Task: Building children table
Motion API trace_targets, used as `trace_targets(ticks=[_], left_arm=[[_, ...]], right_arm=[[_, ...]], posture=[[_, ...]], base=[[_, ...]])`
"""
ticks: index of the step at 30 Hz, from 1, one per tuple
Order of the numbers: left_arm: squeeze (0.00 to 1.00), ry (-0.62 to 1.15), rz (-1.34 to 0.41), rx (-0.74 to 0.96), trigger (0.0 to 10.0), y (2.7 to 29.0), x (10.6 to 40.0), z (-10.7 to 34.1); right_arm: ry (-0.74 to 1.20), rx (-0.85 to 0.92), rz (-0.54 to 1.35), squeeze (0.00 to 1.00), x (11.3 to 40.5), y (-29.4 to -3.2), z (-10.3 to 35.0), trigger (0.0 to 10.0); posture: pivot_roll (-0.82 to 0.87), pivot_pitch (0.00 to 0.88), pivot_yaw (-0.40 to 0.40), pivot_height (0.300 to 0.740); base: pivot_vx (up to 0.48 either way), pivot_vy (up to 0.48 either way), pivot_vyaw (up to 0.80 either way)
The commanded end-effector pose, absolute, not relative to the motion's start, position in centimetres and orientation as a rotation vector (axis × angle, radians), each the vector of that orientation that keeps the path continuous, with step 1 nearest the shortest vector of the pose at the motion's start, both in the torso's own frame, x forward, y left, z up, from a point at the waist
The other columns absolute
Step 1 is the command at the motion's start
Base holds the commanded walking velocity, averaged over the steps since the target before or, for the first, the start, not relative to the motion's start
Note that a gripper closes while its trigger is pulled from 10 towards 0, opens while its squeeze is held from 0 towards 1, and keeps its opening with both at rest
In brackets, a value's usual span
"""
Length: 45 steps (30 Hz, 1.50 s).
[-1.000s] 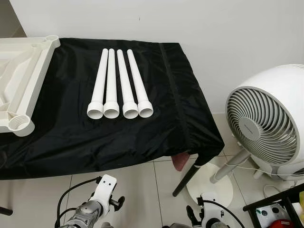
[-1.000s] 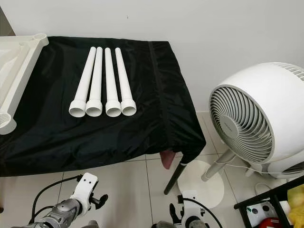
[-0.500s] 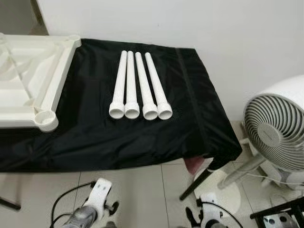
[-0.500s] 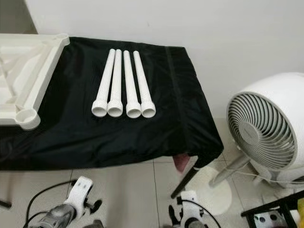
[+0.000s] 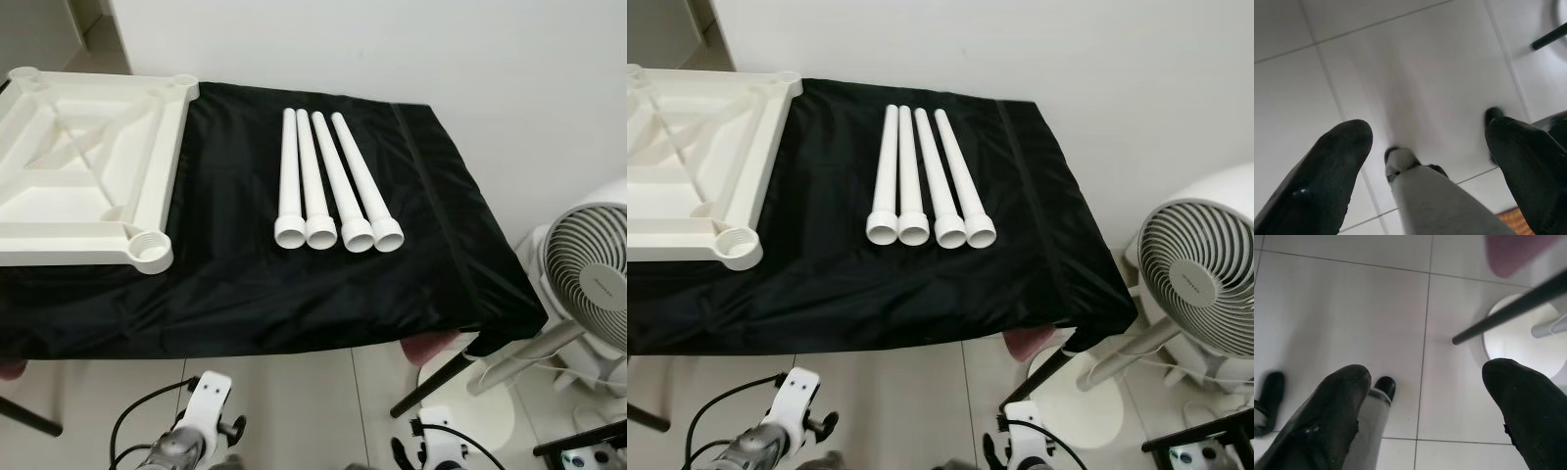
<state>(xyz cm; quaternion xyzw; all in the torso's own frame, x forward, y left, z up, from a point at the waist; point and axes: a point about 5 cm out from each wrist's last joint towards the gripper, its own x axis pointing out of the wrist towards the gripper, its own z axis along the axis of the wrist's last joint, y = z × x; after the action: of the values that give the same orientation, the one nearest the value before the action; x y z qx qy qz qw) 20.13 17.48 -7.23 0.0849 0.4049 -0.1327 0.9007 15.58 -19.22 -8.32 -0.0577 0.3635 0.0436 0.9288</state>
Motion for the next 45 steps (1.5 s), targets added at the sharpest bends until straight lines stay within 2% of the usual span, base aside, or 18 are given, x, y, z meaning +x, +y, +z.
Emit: trace_targets(ticks=[1, 21, 27, 33, 43, 45], left_arm=[[0.0, 0.85, -0.26, 0.178, 10.0, 17.7, 19.8, -7.4], [0.0, 0.801, -0.342, 0.253, 10.0, 17.2, 20.3, -7.0], [0.0, 0.786, -0.343, 0.241, 10.0, 17.0, 20.6, -6.9], [0.0, 0.782, -0.331, 0.222, 10.0, 17.0, 20.7, -6.8], [0.0, 0.727, -0.446, 0.254, 10.0, 17.0, 21.3, -6.1], [0.0, 0.682, -0.504, 0.236, 10.0, 17.1, 21.9, -5.4]], right_arm=[[0.768, -0.114, 0.095, 0.0, 15.1, -19.1, -8.6, 10.0], [0.767, -0.12, 0.111, 0.0, 15.1, -19.0, -8.6, 10.0], [0.765, -0.112, 0.108, 0.0, 15.2, -18.8, -8.6, 10.0], [0.757, -0.108, 0.102, 0.0, 15.4, -18.7, -8.5, 10.0], [0.674, -0.103, 0.116, 0.0, 16.4, -18.8, -7.7, 10.0], [0.601, -0.105, 0.176, 0.0, 17.3, -18.3, -7.0, 10.0]], posture=[[0.08, 0.0, -0.076, 0.74], [0.08, 0.0, -0.076, 0.74], [0.08, 0.0, -0.067, 0.74], [0.07, 0.0, -0.056, 0.74], [0.07, 0.004, -0.049, 0.74], [0.07, 0.009, -0.042, 0.74]], base=[[0.0, 0.36, 0.0], [0.0, 0.0, 0.0], [0.0, -0.431, 0.0], [0.0, 0.0, 0.0], [0.0, 0.0, 0.0], [0.0, 0.0, 0.0]])
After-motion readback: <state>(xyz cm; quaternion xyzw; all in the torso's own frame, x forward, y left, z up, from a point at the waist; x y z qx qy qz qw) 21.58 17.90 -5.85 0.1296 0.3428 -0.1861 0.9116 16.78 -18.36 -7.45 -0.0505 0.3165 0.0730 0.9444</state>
